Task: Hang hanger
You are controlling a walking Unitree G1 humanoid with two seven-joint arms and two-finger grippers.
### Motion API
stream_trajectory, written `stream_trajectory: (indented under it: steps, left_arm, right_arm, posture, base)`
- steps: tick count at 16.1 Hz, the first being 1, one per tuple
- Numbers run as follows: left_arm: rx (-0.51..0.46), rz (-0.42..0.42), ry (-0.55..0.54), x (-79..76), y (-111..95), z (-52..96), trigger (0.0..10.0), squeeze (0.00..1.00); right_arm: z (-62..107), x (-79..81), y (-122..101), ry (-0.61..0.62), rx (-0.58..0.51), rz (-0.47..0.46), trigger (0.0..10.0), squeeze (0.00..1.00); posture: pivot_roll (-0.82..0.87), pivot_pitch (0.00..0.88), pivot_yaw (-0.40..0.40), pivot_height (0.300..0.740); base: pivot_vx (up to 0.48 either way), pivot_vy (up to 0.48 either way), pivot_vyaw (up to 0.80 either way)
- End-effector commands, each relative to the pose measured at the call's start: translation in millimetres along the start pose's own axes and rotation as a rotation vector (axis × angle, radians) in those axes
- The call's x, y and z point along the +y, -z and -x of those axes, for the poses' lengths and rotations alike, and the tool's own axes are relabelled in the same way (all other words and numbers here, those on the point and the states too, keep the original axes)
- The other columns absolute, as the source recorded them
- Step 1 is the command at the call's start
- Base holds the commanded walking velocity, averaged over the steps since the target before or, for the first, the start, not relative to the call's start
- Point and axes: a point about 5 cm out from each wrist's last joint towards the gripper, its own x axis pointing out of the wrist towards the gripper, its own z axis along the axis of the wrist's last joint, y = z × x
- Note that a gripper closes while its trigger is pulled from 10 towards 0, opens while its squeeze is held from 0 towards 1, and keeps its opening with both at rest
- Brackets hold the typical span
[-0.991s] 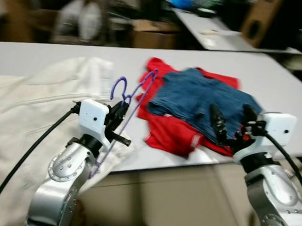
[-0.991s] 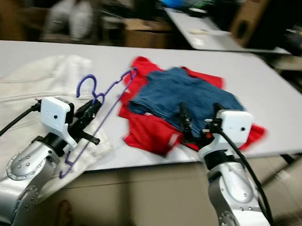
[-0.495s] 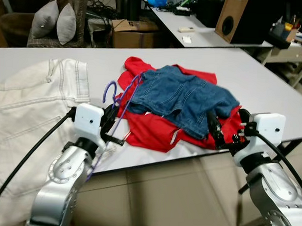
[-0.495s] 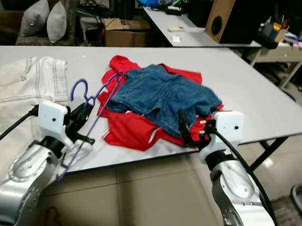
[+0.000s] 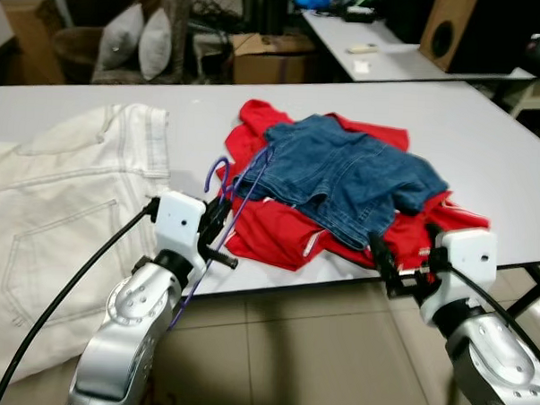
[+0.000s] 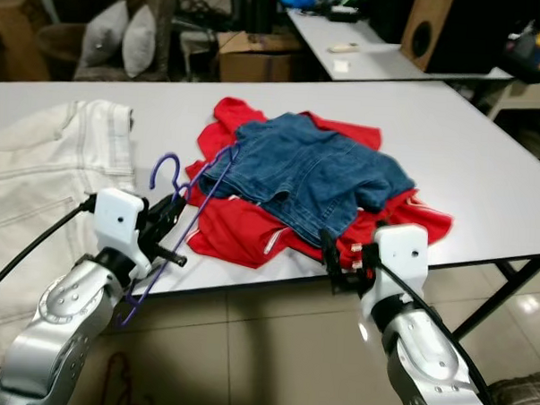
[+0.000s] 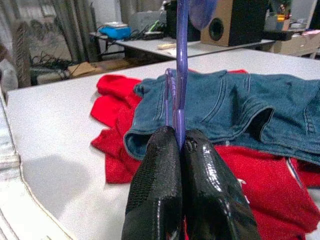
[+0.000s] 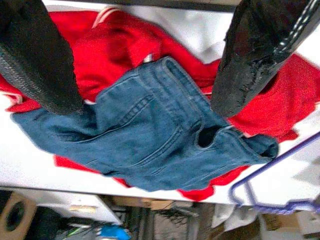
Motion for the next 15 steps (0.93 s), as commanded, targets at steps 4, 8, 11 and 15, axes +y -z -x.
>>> stream_trajectory:
  steps: [4,8,11,15]
  left_arm:
    - [-0.026,-0.039,0.085,1.5,-5,-9.4,10.0,0.0]
    - [-0.051,-0.068,0.11,13.6,-13,-9.8,10.0,0.0]
    - [-0.07,-0.098,0.016,39.1,-22,5.6,10.0,0.0]
    - [-0.055,-0.087,-0.14,36.8,-14,23.2,10.0,0.0]
  right_arm:
    - [-19.2,-7.0,-8,-0.183,0.032,0.031,10.0,1.0]
    - [-49.8,-13.1,-7,-0.324,0.087,0.073,10.0,1.0]
    - [-71.5,-48.6,-29,-0.379,0.082,0.158,10.0,1.0]
    - [-61.3,-36.8,-35,-0.18,-0.062,-0.016,10.0,0.0]
  posture:
    - [-0.09,0.051,0.01,0.74]
    - [-0.08,0.055,-0.005,0.74]
    - [-0.03,0.056,-0.077,0.74]
    - [0.01,0.06,-0.128,0.74]
  base:
    - [0.0,0.0,0.0]
    - [0.0,0.0,0.0]
    - [0.0,0.0,0.0]
    - [0.0,0.0,0.0]
